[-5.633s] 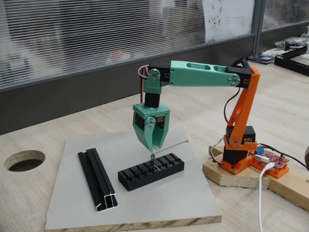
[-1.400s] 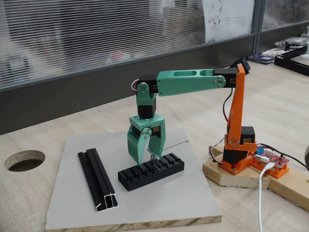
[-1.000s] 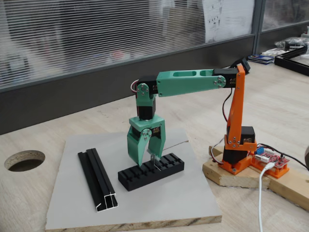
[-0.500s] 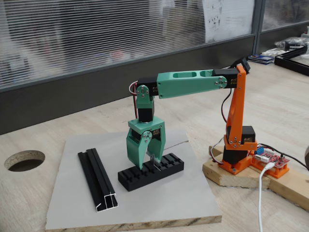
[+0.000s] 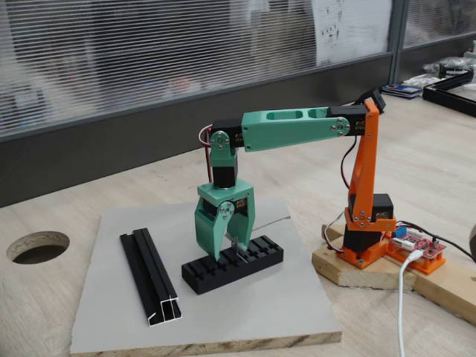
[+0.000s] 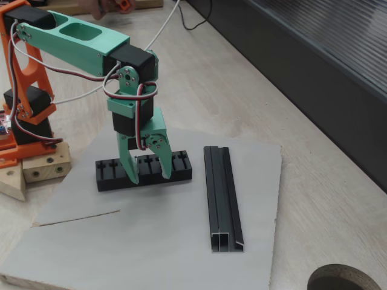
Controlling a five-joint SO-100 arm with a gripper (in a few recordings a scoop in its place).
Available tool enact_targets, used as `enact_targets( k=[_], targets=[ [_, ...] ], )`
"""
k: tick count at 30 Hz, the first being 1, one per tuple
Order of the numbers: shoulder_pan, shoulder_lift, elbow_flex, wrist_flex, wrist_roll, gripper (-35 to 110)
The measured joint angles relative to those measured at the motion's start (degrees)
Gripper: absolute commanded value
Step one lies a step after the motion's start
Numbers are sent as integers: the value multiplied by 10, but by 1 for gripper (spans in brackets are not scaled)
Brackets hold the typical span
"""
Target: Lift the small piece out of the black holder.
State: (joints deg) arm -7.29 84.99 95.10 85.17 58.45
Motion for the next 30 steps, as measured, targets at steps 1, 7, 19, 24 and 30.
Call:
enact_targets(
  k=[1, 7, 19, 24, 30],
  targets=[
    [0, 0, 0, 0, 0, 43],
    [0, 0, 0, 0, 0, 43],
    [0, 0, -4, 1, 0, 43],
    [20, 0, -4, 0, 0, 43],
    [40, 0, -3, 0, 1, 43]
  ],
)
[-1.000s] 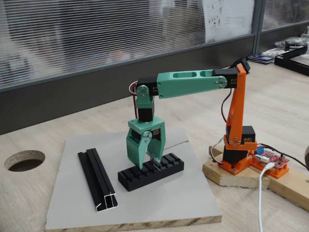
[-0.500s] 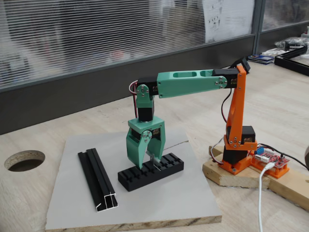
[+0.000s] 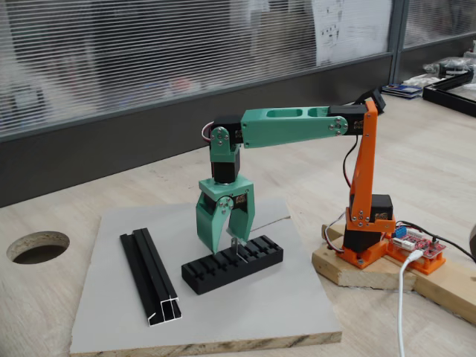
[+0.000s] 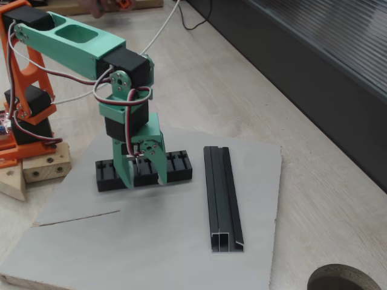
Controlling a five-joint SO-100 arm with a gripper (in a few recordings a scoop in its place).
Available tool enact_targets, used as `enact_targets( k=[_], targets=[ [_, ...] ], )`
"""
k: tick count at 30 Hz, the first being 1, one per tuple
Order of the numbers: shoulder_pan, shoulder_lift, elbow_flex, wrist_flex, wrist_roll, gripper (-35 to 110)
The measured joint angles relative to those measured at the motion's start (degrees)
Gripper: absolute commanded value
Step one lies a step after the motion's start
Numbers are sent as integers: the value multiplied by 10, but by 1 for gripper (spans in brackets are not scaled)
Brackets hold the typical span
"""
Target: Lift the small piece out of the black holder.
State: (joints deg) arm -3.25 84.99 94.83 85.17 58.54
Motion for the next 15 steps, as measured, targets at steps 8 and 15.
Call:
enact_targets(
  k=[8, 15],
  targets=[
    [-27, 0, 0, 0, 0, 43],
    [-28, 0, -2, -1, -2, 43]
  ],
)
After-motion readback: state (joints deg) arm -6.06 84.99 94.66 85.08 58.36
